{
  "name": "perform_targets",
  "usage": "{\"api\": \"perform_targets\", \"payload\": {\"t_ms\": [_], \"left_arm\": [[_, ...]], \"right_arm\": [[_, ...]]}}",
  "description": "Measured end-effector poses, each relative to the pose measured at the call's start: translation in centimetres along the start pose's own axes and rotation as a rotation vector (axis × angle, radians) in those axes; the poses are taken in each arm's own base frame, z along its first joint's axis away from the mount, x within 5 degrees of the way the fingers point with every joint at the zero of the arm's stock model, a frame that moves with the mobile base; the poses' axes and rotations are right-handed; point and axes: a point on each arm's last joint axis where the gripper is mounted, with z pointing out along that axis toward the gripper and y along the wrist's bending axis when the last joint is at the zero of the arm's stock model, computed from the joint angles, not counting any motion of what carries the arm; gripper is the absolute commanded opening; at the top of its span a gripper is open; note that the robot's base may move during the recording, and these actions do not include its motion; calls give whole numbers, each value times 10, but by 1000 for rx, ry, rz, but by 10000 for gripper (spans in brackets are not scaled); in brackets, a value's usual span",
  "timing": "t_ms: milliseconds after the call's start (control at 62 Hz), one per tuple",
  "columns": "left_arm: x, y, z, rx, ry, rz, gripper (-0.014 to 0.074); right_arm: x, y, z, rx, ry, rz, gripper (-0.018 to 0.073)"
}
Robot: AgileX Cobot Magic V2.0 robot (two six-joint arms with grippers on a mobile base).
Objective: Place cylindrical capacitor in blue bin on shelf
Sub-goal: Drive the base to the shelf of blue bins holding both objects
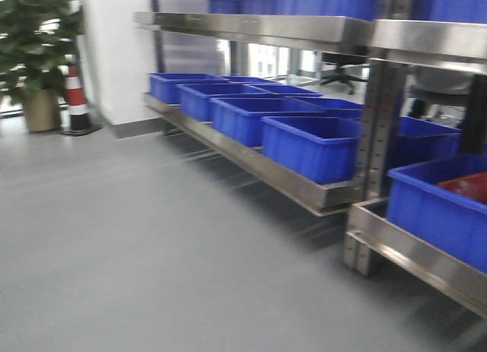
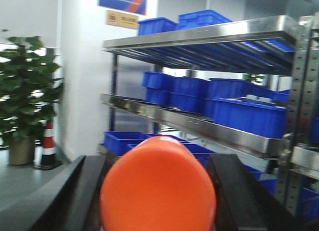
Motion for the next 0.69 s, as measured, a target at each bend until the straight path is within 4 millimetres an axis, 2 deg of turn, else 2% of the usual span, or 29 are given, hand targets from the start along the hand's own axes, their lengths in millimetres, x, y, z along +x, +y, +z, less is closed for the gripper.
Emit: {"api": "perform_targets", "payload": {"t_ms": [694], "left_arm": [[0,0,0,0,0,0,-111]], "right_arm": [[0,0,0,0,0,0,-163]]}}
